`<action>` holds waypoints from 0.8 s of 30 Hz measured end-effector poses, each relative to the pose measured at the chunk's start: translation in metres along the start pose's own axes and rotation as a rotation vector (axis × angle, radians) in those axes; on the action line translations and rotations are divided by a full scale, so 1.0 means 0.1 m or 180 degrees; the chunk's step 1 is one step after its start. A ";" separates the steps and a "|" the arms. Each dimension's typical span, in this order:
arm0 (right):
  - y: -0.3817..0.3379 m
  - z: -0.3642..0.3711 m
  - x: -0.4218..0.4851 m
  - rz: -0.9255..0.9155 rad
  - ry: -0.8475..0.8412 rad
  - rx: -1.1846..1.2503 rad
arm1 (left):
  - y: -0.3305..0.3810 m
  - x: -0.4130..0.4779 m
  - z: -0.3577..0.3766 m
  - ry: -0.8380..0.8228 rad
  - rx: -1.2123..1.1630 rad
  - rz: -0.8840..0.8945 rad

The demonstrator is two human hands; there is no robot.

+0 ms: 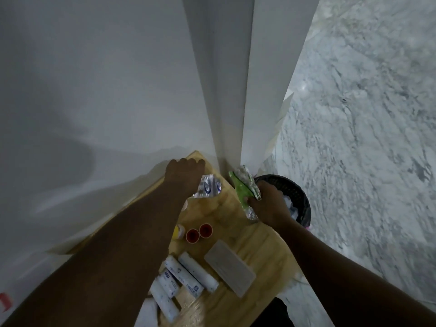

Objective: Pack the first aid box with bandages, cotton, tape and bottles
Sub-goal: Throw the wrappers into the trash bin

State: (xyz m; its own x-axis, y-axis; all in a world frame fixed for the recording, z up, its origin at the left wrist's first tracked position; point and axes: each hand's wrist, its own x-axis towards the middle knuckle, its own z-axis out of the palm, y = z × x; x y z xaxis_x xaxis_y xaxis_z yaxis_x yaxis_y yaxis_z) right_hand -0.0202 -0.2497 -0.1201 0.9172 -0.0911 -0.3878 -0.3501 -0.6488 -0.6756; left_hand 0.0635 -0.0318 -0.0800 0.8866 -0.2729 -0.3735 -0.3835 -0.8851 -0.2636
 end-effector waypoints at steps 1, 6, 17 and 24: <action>0.01 -0.06 0.00 0.0054 0.0078 0.0088 | -0.01 0.02 -0.03 -0.0038 0.0016 0.0000; 0.12 -0.50 0.04 0.0202 0.0483 0.0185 | 0.00 0.15 -0.32 -0.0009 -0.0260 0.0032; 1.04 -0.98 0.25 0.1193 0.0714 0.0523 | 1.37 0.73 -0.81 -0.0268 -0.1855 0.0636; 2.21 -0.27 0.54 0.1886 0.0340 0.0723 | 2.30 1.26 0.33 -0.1547 -0.1209 0.0884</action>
State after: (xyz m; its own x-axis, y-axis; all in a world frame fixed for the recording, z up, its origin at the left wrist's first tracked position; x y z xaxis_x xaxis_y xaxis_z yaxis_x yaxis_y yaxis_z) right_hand -0.0428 -0.4185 -0.2738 0.5656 -0.4675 -0.6794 -0.8241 -0.2901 -0.4865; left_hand 0.0783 -0.2577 -0.2168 0.5171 -0.3875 -0.7632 -0.3840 -0.9019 0.1978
